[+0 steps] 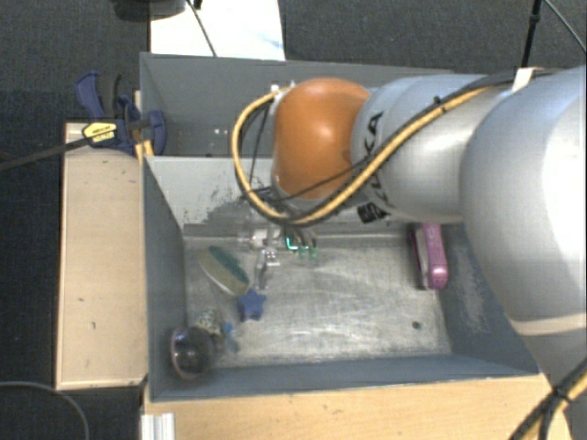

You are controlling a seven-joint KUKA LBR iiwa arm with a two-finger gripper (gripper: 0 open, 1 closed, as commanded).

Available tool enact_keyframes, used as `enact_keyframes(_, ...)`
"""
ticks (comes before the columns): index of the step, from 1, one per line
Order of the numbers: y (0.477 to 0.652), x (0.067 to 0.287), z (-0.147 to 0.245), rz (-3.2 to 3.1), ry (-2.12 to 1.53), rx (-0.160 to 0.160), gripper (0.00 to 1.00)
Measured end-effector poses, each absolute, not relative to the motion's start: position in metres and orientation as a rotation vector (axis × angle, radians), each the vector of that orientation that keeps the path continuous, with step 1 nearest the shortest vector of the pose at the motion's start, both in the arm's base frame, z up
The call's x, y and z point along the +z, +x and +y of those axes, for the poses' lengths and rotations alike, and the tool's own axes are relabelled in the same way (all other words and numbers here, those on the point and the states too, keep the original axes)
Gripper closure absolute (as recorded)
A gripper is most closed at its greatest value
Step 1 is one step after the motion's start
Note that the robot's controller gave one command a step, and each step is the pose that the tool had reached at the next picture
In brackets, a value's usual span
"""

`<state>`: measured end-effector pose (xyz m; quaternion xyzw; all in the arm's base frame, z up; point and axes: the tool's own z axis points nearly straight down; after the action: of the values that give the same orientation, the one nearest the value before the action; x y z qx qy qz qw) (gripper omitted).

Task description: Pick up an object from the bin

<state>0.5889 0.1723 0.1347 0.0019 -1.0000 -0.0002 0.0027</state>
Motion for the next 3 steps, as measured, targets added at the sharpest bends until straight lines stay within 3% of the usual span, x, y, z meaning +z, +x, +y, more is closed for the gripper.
enact_keyframes(1,0.512,0.077,0.215,-3.094,0.618,0.003,0.00)
enact_keyframes(2,0.544,0.072,0.143,-3.092,0.610,0.000,0.00)
enact_keyframes(3,0.511,0.071,0.199,-3.018,0.887,0.007,0.00)
